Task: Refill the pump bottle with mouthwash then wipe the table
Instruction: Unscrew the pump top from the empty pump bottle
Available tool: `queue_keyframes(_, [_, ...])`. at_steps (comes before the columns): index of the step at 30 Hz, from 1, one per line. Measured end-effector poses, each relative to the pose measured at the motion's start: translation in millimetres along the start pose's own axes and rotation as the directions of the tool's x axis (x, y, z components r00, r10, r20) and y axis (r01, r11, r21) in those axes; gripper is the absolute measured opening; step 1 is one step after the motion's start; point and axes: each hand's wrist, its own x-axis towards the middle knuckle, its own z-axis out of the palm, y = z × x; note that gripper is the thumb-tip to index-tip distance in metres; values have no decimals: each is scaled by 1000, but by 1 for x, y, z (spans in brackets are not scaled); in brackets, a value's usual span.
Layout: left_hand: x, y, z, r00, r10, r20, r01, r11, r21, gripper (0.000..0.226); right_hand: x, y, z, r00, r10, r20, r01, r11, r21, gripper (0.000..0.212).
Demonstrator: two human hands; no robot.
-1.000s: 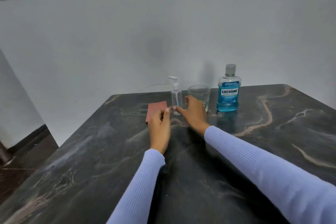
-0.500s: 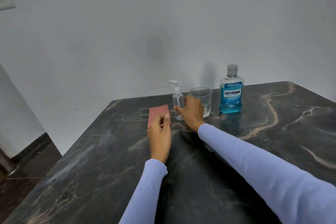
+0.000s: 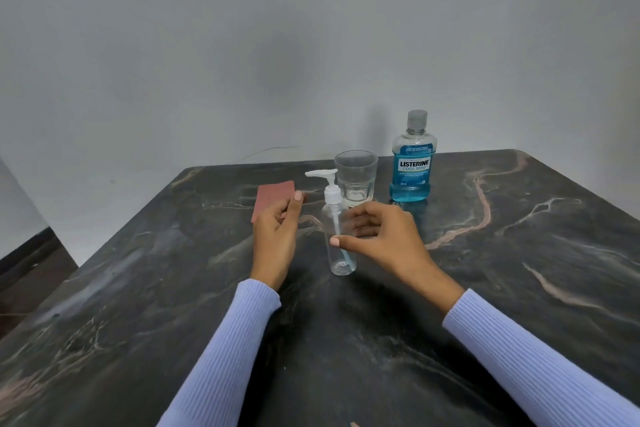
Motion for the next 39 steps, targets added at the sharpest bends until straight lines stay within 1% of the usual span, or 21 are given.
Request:
queue_keyframes(3, [-1,9,1,992,8,128,8,992,-123,34,0,-3,-5,999,-15,46,12,998,63,48])
queue_keyframes(5, [-2,12,1,982,18,188,14,986,-166,34,0,-4,-7,995,-35,96,24,992,122,44])
queue_keyframes(8, [-1,16,-1,961,17,277,35,983,-182,32,-1,-5,-9,983,-42,180,0,973,229,36])
queue_keyframes(11, [1,23,0,935,-17,354,90,978,-190,26,0,-6,-12,974,-34,223,-34,955,296,37])
queue_keyframes(12, [2,26,1,940,-46,338,121,972,-203,24,1,-6,-13,975,-36,217,-33,952,306,37])
queue_keyframes(14, [3,32,5,964,-108,243,170,953,-250,21,2,-5,-15,981,-45,188,-17,949,315,38])
queue_keyframes(16, [3,37,9,977,-108,182,151,959,-238,31,2,-5,-16,986,-44,162,-11,946,325,38])
queue_keyframes(18, [3,43,12,967,-110,231,164,959,-231,47,2,-4,-16,988,-44,147,-6,947,321,36])
queue_keyframes(20, [4,46,13,946,-126,299,204,949,-242,53,2,-4,-17,990,-38,139,-9,947,321,32])
queue_keyframes(22, [6,48,13,948,-136,289,204,954,-221,44,2,-4,-20,991,-30,130,-15,943,333,32])
queue_keyframes(24, [6,48,14,968,-122,219,169,962,-213,39,3,-4,-21,992,-26,126,-19,939,344,33])
queue_keyframes(26, [6,48,17,984,-107,144,140,961,-240,41,3,-4,-22,993,-36,116,-6,940,341,33])
queue_keyframes(28, [6,49,20,989,-103,104,125,964,-234,47,2,-5,-22,993,-49,105,12,944,330,33])
queue_keyframes(30, [7,51,23,983,-120,136,145,970,-194,49,2,-5,-21,993,-51,102,16,947,322,34])
queue_keyframes(32, [8,52,24,968,-135,213,174,970,-172,42,3,-4,-22,993,-49,106,12,945,326,33])
queue_keyframes(34, [9,52,22,958,-134,254,180,970,-164,33,3,-3,-22,993,-39,109,-1,939,344,32])
queue_keyframes(36, [9,52,22,967,-117,227,154,976,-153,31,4,-2,-23,994,-35,107,-4,938,346,33])
queue_keyframes(39, [9,55,25,989,-93,113,111,979,-171,35,3,-1,-22,994,-49,96,14,942,335,35])
